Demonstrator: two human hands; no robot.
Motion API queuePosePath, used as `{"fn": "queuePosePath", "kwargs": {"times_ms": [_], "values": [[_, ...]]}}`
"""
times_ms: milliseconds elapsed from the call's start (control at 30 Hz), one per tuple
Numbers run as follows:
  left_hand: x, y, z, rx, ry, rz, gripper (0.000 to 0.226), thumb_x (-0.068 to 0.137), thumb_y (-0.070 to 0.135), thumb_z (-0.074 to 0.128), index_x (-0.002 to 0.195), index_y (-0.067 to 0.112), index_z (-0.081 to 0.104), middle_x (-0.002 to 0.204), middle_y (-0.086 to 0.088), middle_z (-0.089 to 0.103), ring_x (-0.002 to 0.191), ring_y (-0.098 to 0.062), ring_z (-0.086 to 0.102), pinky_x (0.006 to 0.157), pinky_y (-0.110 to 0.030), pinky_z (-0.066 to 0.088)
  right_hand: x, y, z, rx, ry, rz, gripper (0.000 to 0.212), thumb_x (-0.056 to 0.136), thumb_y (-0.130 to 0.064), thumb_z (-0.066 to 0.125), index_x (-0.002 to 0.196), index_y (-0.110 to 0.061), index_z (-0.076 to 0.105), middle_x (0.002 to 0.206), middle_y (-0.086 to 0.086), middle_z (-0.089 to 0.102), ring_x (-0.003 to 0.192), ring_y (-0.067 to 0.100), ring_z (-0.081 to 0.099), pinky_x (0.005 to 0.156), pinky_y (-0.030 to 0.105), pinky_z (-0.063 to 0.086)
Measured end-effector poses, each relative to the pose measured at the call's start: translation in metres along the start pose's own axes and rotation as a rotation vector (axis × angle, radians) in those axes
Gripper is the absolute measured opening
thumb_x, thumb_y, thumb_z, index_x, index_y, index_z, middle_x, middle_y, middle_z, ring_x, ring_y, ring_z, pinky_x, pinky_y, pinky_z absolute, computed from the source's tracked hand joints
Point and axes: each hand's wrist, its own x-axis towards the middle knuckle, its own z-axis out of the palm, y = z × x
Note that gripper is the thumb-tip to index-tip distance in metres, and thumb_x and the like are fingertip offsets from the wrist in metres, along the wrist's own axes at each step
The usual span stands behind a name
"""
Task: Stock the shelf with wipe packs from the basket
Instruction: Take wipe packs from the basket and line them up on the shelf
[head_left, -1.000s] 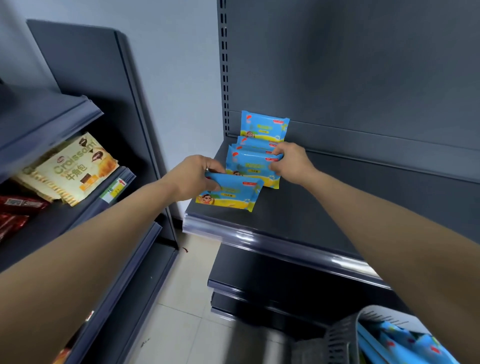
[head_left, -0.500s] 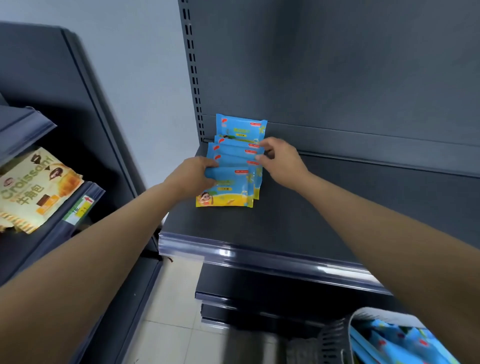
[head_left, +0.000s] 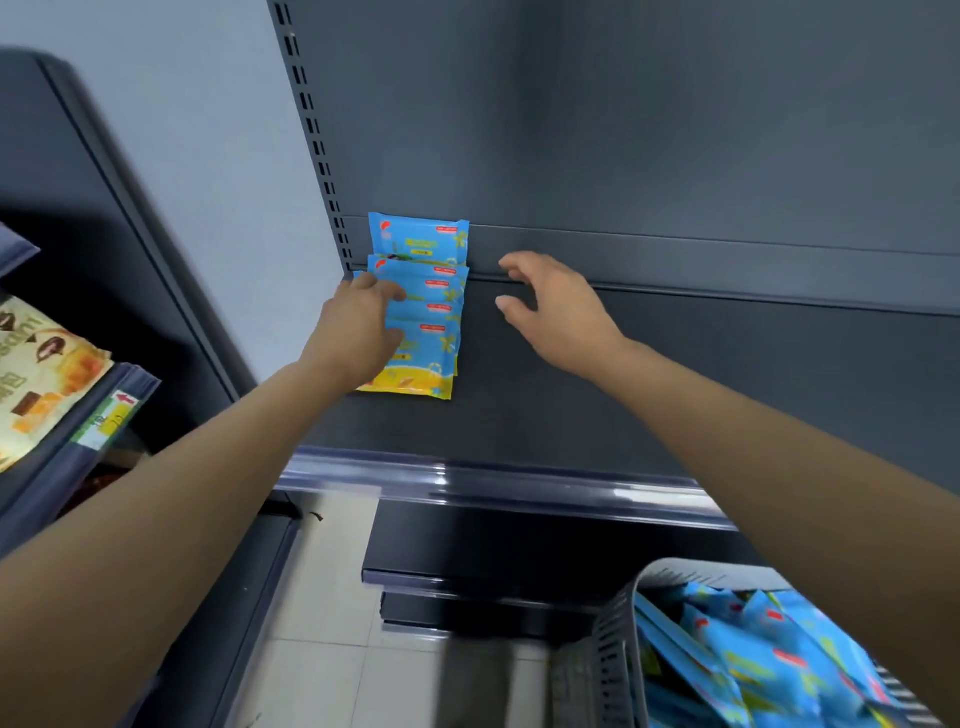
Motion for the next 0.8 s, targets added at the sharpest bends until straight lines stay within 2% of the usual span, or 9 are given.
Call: {"fn": "queuePosePath", "kwargs": {"times_ms": [100, 333, 500, 633, 800], "values": [[-0.024, 0.037, -0.012, -0.053, 0.102, 0.091, 0.037, 0.084, 0.011, 0.063, 0.120, 0.008, 0.056, 0.123, -0.014, 0.052, 0.113, -0.032, 0.048, 0.095, -0.038, 0.040, -0.020, -0.001, -0.017, -0.117, 0.015, -0.049, 0.042, 0.093, -0.025, 0.052, 0.132, -0.012, 0.046, 0.132, 0.005, 0.052, 0.122, 0.023, 0.047, 0.103, 0.040, 0.037], [-0.093, 0.146, -0.033, -0.036, 0.289, 0.305, 0.033, 0.081, 0.008, 0.065, 0.113, 0.006, 0.059, 0.114, -0.015, 0.057, 0.104, -0.033, 0.051, 0.089, -0.031, 0.034, -0.097, 0.010, -0.084, -0.374, 0.196, -0.169, 0.041, 0.093, -0.028, 0.051, 0.130, -0.011, 0.047, 0.126, 0.007, 0.055, 0.120, 0.026, 0.046, 0.101, 0.034, 0.027], [-0.139, 0.219, -0.047, 0.010, 0.401, 0.414, 0.032, 0.079, 0.009, 0.066, 0.110, 0.005, 0.059, 0.107, -0.017, 0.059, 0.099, -0.036, 0.054, 0.088, -0.042, 0.041, -0.158, 0.023, -0.140, -0.402, 0.362, -0.240, 0.040, 0.088, -0.022, 0.058, 0.123, -0.004, 0.054, 0.119, 0.013, 0.060, 0.116, 0.032, 0.051, 0.099, 0.039, 0.032], [-0.171, 0.258, -0.034, 0.041, 0.392, 0.452, 0.032, 0.080, 0.009, 0.064, 0.111, 0.002, 0.058, 0.108, -0.019, 0.058, 0.100, -0.039, 0.053, 0.087, -0.050, 0.043, -0.208, 0.045, -0.163, -0.417, 0.393, -0.247, 0.040, 0.086, -0.022, 0.060, 0.121, -0.004, 0.056, 0.117, 0.013, 0.061, 0.114, 0.033, 0.053, 0.098, 0.040, 0.033], [-0.206, 0.290, 0.023, 0.012, 0.253, 0.438, 0.037, 0.080, 0.012, 0.066, 0.116, 0.005, 0.058, 0.109, -0.018, 0.058, 0.102, -0.038, 0.052, 0.088, -0.045, 0.039, -0.269, 0.093, -0.159, -0.410, 0.231, -0.157, 0.042, 0.087, -0.025, 0.057, 0.125, -0.008, 0.053, 0.124, 0.011, 0.058, 0.119, 0.030, 0.049, 0.098, 0.038, 0.029]]}}
